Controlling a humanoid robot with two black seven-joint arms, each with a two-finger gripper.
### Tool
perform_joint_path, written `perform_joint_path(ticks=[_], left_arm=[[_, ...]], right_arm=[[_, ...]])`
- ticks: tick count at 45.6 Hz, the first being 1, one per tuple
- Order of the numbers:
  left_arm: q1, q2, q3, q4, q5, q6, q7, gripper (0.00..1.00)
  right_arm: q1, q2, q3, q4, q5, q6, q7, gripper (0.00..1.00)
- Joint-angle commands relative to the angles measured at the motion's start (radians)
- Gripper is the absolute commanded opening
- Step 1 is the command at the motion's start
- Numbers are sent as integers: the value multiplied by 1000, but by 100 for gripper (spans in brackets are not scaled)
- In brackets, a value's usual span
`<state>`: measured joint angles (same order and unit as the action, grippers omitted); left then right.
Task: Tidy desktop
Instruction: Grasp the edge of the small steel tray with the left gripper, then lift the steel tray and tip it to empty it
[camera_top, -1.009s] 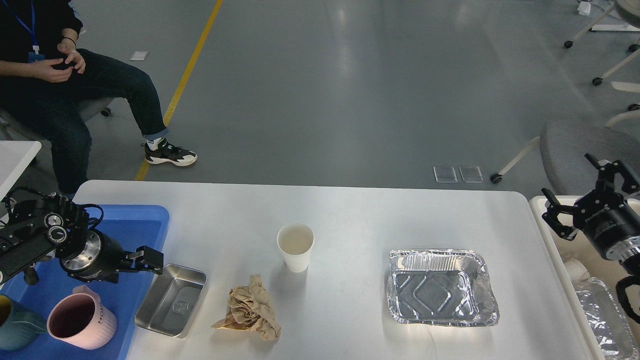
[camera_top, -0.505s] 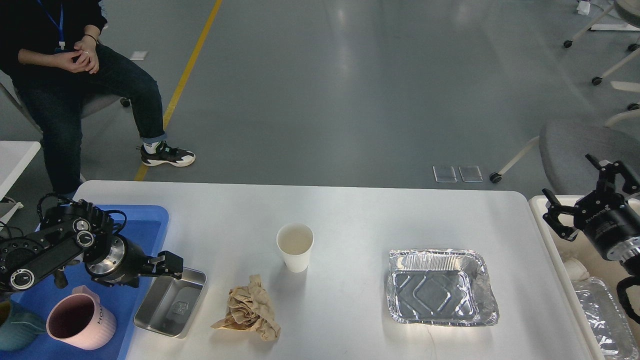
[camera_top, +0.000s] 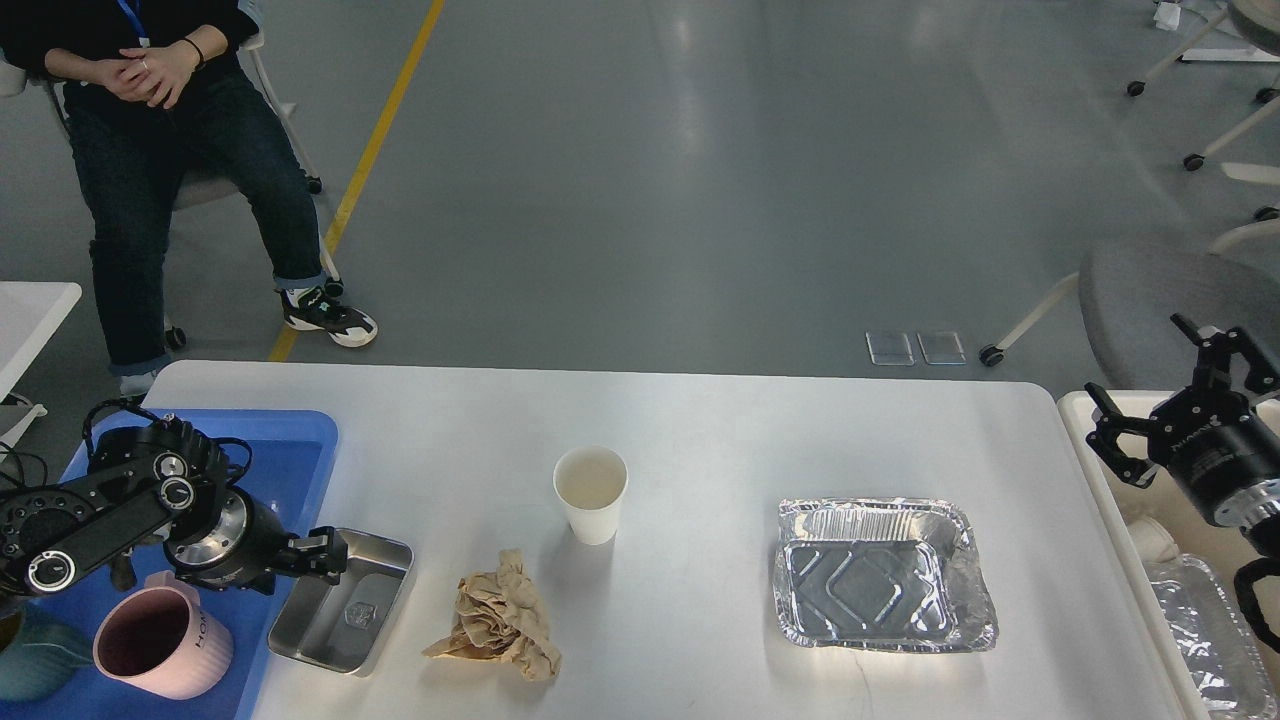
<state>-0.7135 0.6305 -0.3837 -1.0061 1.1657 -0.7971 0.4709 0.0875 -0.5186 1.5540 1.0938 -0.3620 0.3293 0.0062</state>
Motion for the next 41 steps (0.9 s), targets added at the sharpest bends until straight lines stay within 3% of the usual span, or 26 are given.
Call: perform_joint_path(ticks=[1,11,26,41], left_arm=[[-3,-6,11,0,0,4,9,29],[-6,-14,11,0,5,16,5,24],[-3,-14,12,0,6,15,14,1],[-9,-11,11,0,9,19,31,0]], right_arm=[[-3,0,0,0,0,2,0,100],[-5,0,0,0,0,4,0,100],[-11,0,1,1,0,4,1,100],[-12,0,0,3,0,4,0,100]])
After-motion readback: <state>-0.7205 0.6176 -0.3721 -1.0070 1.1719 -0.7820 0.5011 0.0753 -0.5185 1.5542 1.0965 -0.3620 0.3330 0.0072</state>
